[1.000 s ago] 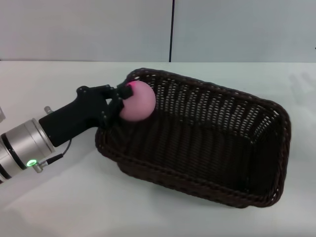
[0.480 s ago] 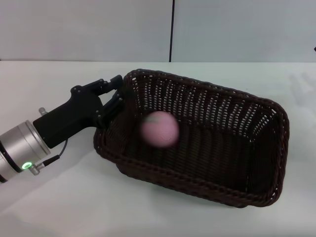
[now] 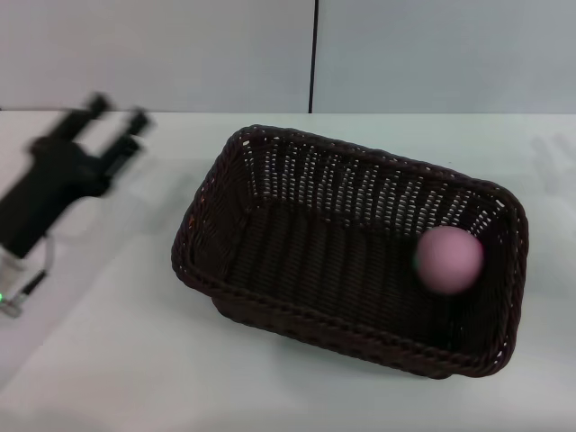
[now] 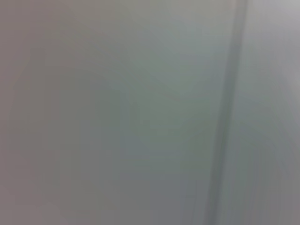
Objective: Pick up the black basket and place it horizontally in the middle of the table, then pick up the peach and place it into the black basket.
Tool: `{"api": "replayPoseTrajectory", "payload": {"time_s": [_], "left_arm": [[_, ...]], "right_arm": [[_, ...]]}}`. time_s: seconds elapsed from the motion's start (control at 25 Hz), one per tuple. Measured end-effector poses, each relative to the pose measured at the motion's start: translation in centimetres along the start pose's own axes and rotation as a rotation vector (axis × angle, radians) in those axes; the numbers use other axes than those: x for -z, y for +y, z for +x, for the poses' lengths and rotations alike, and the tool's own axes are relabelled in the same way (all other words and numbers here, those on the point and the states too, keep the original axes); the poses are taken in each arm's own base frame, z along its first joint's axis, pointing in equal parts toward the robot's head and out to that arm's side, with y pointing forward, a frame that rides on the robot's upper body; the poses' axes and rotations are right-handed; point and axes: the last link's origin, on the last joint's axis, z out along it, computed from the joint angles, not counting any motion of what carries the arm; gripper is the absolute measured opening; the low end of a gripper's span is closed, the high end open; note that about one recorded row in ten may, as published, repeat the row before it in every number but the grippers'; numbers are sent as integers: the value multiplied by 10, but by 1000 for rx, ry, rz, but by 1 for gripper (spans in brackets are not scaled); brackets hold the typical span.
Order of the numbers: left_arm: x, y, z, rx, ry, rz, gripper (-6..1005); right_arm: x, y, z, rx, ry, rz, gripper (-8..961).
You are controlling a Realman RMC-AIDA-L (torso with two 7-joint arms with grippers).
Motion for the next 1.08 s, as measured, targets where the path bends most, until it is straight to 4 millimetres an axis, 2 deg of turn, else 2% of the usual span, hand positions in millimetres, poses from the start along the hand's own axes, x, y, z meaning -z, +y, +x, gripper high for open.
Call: {"api": "replayPoseTrajectory", "payload": {"time_s": [0.12,0.16,0.2,0.28,0.32,0.4,0.64,1.08], "left_arm": [[0,0,0,0,0,0,555],[38,-14,4,-28,166,276,575],[57,-16,4,-71,231,409,598],[57,-16,4,-71,231,409,644],[70,-16,4,-117,271,517,667],[77,-16,2,-151,286,586,665],[81,-15,1,-197,288,640,662],[75,-17,0,-182,280,643,662]], "right_arm": [[2,-1,-1,-3,-9,8,375],[2,-2,-1,-4,-11,10,375],[2,-2,-1,-5,-13,12,375],[3,-2,-2,-5,-15,15,375],[3,-3,-2,-5,-15,15,375],[3,-3,-2,-5,-16,18,375],[3,-4,-2,-3,-18,19,375],[7,-7,-3,-12,-28,43,375]]}}
